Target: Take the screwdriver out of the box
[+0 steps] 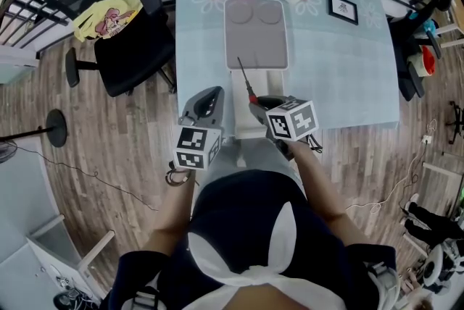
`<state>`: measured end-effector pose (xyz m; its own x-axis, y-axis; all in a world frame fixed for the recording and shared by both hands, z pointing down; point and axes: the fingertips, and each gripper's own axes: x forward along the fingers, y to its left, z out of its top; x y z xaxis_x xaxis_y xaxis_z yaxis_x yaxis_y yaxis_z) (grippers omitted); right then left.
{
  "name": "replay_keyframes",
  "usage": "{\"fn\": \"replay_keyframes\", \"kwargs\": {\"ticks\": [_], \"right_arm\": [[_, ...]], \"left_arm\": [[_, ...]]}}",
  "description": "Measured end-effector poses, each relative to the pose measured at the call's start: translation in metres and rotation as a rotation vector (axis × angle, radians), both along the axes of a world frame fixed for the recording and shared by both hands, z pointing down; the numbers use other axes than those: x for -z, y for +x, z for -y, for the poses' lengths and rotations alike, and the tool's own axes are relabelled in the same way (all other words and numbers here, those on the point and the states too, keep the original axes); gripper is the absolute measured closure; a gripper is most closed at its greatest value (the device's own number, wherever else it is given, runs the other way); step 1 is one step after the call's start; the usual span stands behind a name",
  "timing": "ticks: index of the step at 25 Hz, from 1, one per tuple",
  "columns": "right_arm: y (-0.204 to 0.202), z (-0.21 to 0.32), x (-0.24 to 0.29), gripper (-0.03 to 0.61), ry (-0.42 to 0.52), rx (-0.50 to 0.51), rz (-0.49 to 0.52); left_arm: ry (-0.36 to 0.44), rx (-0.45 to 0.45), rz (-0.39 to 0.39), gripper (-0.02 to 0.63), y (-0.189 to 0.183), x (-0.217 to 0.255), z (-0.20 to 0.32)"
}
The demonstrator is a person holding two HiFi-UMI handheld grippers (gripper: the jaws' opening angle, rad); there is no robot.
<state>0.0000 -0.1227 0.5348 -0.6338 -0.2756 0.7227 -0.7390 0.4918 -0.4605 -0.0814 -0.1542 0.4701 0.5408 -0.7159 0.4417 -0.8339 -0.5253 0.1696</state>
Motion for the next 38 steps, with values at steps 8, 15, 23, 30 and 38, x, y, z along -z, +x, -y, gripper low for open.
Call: {"fn": "replay_keyframes", "kwargs": {"ticks": [8,15,23,30,38], "right_arm": [[-0.004,0.007,0.019,0.476,0.052,-0.001,0.042],[-0.005,0.013,0.034,0.476,0.12,-0.016,0.066],[-0.004,0.016,0.055,0.476,0.18,-0.008,0.09],[-0.005,0.014,0.069,0.476,0.213,-0.004,0.117],[-0.009,0.009,0.084,0.476,0.284,0.015,0.15]], "left_arm": [[0.008,0.002,0.002,0.597,-0.001,0.005,0.002],[0.022,0.002,-0.005,0.597,-0.003,0.011,0.004],[0.033,-0.005,-0.006,0.597,0.002,0.016,0.004],[0.038,-0.002,-0.011,0.597,0.004,0.02,0.002],[0.049,-0.004,-0.013,0.597,0.007,0.024,-0.001]]}}
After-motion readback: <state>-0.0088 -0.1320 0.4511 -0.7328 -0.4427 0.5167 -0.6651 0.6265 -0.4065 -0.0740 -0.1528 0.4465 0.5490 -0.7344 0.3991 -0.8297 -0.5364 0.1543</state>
